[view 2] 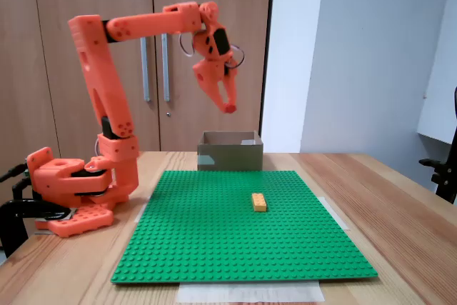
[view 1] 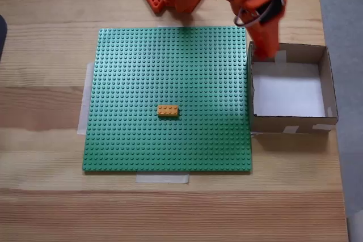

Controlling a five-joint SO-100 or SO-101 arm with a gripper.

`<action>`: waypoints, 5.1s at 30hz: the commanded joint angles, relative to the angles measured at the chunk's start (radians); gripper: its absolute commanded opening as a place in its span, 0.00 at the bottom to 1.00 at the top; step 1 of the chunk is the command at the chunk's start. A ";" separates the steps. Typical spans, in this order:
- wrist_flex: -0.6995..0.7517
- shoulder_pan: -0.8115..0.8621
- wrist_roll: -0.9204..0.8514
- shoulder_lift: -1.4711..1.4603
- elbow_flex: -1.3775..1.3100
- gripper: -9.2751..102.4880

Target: Pick the red lego block and put it in the box.

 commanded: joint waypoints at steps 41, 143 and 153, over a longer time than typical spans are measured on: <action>-0.098 -0.089 -0.137 -0.696 -0.318 0.08; -0.630 0.755 -0.094 1.440 1.644 0.07; -0.561 0.746 -0.132 1.548 1.704 0.07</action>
